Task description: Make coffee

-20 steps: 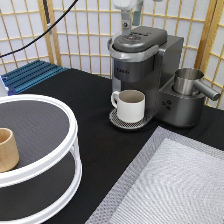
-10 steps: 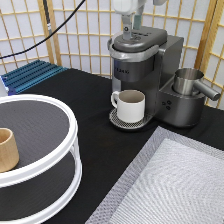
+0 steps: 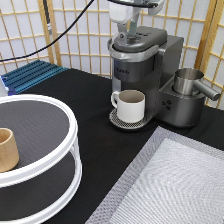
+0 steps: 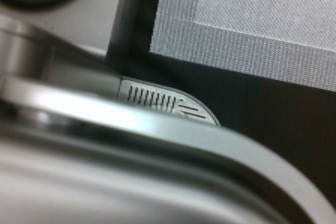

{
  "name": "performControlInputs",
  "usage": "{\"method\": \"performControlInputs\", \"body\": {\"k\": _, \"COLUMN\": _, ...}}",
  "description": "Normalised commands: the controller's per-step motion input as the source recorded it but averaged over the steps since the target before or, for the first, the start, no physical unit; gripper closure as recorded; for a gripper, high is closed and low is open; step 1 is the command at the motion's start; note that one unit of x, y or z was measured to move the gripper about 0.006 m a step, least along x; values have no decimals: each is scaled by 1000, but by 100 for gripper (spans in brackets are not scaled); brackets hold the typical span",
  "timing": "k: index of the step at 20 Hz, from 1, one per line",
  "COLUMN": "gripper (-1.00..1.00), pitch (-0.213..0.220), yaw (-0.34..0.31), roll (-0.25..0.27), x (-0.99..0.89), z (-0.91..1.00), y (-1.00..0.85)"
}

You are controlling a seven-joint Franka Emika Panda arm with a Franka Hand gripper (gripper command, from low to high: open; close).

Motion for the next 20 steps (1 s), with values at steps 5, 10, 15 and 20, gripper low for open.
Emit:
{"method": "performControlInputs", "body": {"k": 5, "gripper": -100, "pitch": -130, "yaw": 85, "roll": 2, "x": -357, "z": -169, "y": -181}}
{"method": "performControlInputs", "body": {"k": 10, "gripper": -100, "pitch": -99, "yaw": 42, "roll": 45, "x": -126, "z": -151, "y": -400}}
{"method": "performControlInputs", "body": {"k": 15, "gripper": -100, "pitch": -73, "yaw": 13, "roll": 52, "x": -138, "z": -169, "y": -358}}
{"method": "performControlInputs", "body": {"k": 20, "gripper": -100, "pitch": -72, "yaw": 43, "roll": 7, "x": -373, "z": -737, "y": -28}}
